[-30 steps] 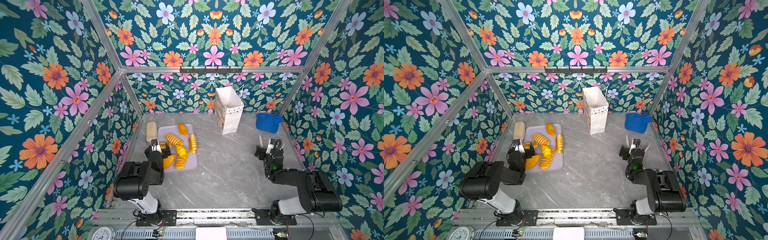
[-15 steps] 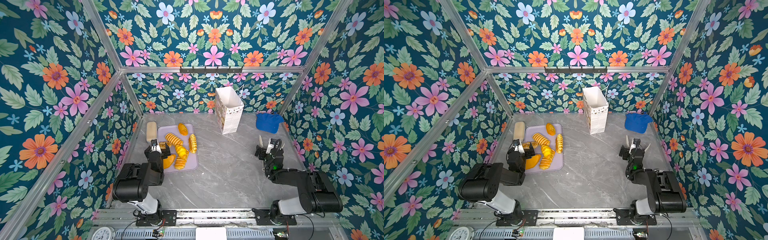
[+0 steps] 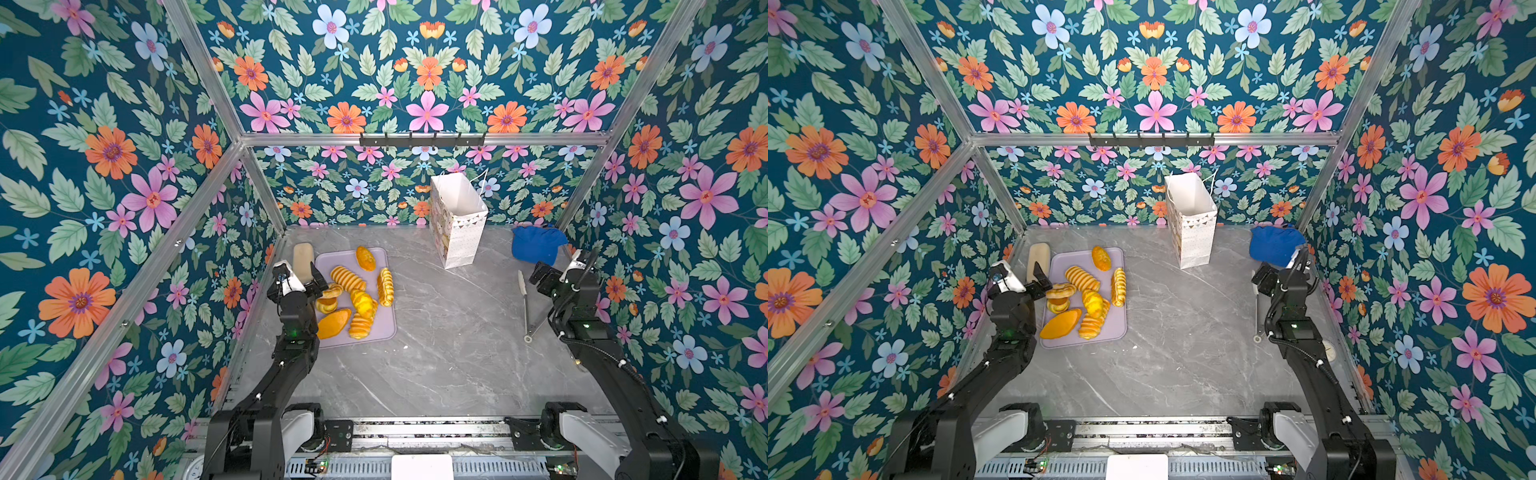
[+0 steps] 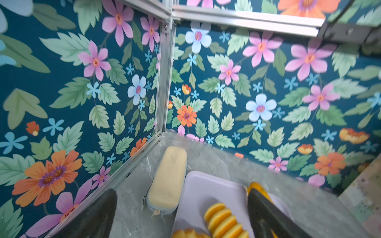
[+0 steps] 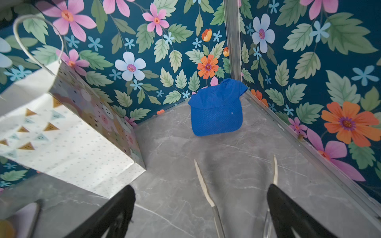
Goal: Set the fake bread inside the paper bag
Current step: 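Reach the right gripper toward the paper bag while the left gripper moves over the tray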
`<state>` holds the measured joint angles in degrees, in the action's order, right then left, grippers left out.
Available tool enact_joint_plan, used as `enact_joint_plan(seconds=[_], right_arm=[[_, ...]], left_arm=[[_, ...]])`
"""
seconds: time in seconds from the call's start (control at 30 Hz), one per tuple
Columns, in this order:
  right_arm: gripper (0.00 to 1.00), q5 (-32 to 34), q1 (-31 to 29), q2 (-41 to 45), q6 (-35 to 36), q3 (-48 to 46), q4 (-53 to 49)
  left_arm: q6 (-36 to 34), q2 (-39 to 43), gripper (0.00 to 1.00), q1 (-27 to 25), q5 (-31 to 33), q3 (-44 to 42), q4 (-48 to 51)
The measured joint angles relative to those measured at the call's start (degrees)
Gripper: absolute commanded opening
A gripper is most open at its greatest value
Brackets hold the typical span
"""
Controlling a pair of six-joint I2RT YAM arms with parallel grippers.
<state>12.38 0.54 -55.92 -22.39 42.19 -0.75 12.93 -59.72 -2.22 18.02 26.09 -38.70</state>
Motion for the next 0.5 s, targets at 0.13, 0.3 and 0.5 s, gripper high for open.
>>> enact_joint_plan(seconds=[0.13,0.3,0.5], right_arm=[[0.84,-4.3,0.1,3.6,-4.6,5.4,-11.0],[0.73,-12.4,0.3,5.7,-6.6,13.4,-19.6],[0.71,-21.3,0.3,-2.5,-6.7,28.4,-29.2]], left_arm=[[8.4,4.3,1.0,0.0,0.7,7.2,16.3],[17.0,9.4,0.98,0.0,-3.7,13.9,33.4],[21.6,10.1,0.84,-0.4,-19.0,22.5,46.2]])
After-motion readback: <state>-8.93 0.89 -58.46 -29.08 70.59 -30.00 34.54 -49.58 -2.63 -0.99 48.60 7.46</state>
